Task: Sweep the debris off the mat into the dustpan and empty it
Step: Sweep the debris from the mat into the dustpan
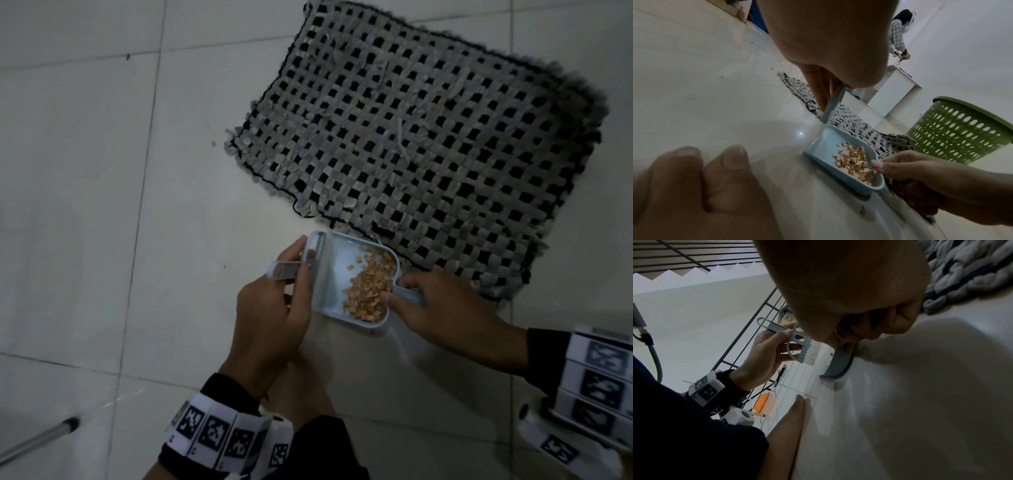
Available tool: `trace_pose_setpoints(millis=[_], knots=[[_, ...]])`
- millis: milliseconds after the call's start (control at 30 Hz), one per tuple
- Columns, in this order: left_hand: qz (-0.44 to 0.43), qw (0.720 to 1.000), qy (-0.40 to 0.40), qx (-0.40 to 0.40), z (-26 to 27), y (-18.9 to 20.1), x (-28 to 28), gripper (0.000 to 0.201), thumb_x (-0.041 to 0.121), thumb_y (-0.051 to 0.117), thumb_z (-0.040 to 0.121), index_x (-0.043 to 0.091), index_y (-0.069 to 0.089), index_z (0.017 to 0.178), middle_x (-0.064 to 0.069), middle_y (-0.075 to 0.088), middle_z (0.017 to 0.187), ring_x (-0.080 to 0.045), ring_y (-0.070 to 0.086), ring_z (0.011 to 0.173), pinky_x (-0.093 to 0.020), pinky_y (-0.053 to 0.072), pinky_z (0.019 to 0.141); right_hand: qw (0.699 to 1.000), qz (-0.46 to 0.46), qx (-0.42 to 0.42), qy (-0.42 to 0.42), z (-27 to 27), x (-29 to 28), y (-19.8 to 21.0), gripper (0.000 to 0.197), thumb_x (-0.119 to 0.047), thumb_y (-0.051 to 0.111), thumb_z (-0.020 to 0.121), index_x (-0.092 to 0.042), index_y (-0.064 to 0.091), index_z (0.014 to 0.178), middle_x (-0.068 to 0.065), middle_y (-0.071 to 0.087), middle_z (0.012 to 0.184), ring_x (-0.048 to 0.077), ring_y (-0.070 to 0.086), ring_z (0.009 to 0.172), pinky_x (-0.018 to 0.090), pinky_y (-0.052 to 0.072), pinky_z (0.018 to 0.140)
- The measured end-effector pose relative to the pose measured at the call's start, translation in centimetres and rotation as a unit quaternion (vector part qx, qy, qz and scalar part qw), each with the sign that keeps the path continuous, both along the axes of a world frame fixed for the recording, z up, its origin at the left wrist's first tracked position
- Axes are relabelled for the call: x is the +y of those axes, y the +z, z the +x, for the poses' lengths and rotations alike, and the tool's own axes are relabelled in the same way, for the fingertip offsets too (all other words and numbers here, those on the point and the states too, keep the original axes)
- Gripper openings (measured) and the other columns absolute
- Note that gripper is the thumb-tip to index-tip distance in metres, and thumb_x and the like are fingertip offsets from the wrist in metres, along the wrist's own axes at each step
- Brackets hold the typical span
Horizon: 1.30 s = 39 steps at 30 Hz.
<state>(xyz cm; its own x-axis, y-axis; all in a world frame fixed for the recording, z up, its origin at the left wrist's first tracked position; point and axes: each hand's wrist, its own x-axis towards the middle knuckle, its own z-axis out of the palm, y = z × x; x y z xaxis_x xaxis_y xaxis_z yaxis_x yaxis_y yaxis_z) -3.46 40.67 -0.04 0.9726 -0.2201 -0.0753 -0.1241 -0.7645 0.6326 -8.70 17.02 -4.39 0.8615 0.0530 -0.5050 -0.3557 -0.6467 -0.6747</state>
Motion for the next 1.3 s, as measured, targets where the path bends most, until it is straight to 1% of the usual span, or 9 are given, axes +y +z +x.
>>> trace_pose_setpoints(millis=[200, 333, 433, 533, 633, 767, 867, 1100, 1300], knots=[[0.016, 0.998, -0.056, 0.036, -0.3, -0.1, -0.9, 0.039, 0.028, 0.05, 0.103, 0.028, 0.054, 0.142, 0.016, 0.069, 0.092, 0.02, 0.055, 0.066, 0.003, 0.037, 0.06, 1.0, -0.001, -0.002, -0.006, 0.0, 0.1, -0.2, 0.036, -0.057, 0.061, 0.09, -0.029, 0.063, 0.067, -0.002, 0.058, 0.051, 0.01, 0.053, 0.041, 0.028, 0.036, 0.042], [0.011, 0.998, -0.046, 0.041, 0.2, 0.0, -0.9, 0.038, 0.034, 0.047, 0.103, 0.034, 0.053, 0.141, 0.015, 0.073, 0.099, 0.007, 0.064, 0.077, -0.003, 0.045, 0.064, 1.0, 0.017, -0.014, -0.023, -0.4, 0.1, -0.3, 0.035, -0.055, 0.063, 0.089, -0.028, 0.062, 0.067, -0.007, 0.056, 0.052, 0.007, 0.055, 0.047, 0.021, 0.034, 0.042], [-0.06, 0.997, 0.028, 0.044, 1.5, 0.6, 0.0, 0.035, 0.038, 0.047, 0.103, 0.036, 0.057, 0.137, 0.026, 0.071, 0.102, 0.002, 0.069, 0.084, -0.033, 0.061, 0.066, 0.998, 0.05, 0.001, -0.027, -0.3, 1.0, 0.2, 0.038, -0.057, 0.058, 0.091, -0.028, 0.06, 0.066, -0.014, 0.062, 0.065, 0.008, 0.058, 0.052, 0.022, 0.037, 0.045], [-0.084, 0.99, 0.109, -0.019, 3.9, 1.7, 1.6, 0.031, 0.037, 0.045, 0.104, 0.032, 0.06, 0.13, 0.02, 0.071, 0.11, -0.001, 0.07, 0.096, -0.042, 0.061, 0.074, 0.996, 0.086, -0.003, -0.033, 1.1, 2.6, 0.8, 0.038, -0.059, 0.054, 0.093, -0.031, 0.058, 0.067, -0.009, 0.06, 0.064, 0.011, 0.054, 0.048, 0.025, 0.036, 0.046], [-0.076, 0.985, 0.141, -0.059, 5.6, 3.3, 3.7, 0.027, 0.031, 0.046, 0.106, 0.026, 0.063, 0.127, 0.016, 0.071, 0.112, 0.003, 0.066, 0.102, -0.037, 0.06, 0.08, 0.99, 0.129, -0.011, -0.047, 3.5, 4.9, 1.6, 0.033, -0.056, 0.054, 0.095, -0.033, 0.059, 0.072, -0.007, 0.059, 0.057, 0.009, 0.052, 0.045, 0.035, 0.041, 0.046], [-0.01, 0.986, 0.137, -0.097, 6.9, 4.8, 7.4, 0.025, 0.032, 0.05, 0.104, 0.028, 0.066, 0.123, 0.02, 0.068, 0.106, 0.006, 0.064, 0.091, -0.028, 0.058, 0.074, 0.987, 0.143, -0.03, -0.069, 6.7, 8.8, 1.8, 0.03, -0.051, 0.056, 0.096, -0.027, 0.073, 0.1, -0.009, 0.076, 0.089, 0.003, 0.07, 0.082, 0.032, 0.059, 0.072], [0.007, 0.984, 0.135, -0.113, 9.0, 4.7, 10.0, 0.023, 0.03, 0.053, 0.103, 0.026, 0.069, 0.12, 0.015, 0.071, 0.107, -0.001, 0.066, 0.093, -0.032, 0.058, 0.076, 0.982, 0.152, -0.041, -0.102, 9.6, 12.0, 1.9, 0.039, -0.05, 0.057, 0.096, -0.016, 0.074, 0.104, -0.004, 0.077, 0.092, 0.01, 0.071, 0.087, 0.039, 0.059, 0.082], [0.028, 0.989, 0.103, -0.104, 14.8, 2.6, 11.7, 0.024, 0.019, 0.052, 0.104, 0.021, 0.069, 0.119, 0.008, 0.073, 0.109, -0.008, 0.065, 0.098, -0.02, 0.046, 0.08, 0.98, 0.139, -0.044, -0.136, 13.5, 16.9, 0.4, 0.048, -0.053, 0.053, 0.095, -0.008, 0.067, 0.086, 0.009, 0.068, 0.072, 0.018, 0.064, 0.065, 0.034, 0.049, 0.06], [0.035, 0.989, 0.083, -0.118, 19.5, 0.0, 11.8, 0.026, 0.014, 0.048, 0.104, 0.026, 0.068, 0.117, 0.016, 0.067, 0.103, 0.0, 0.058, 0.09, -0.005, 0.038, 0.072, 0.983, 0.117, -0.007, -0.141, 14.9, 19.8, -0.9, 0.035, -0.052, 0.052, 0.098, -0.021, 0.064, 0.086, -0.006, 0.067, 0.076, 0.006, 0.062, 0.069, 0.03, 0.051, 0.064]])
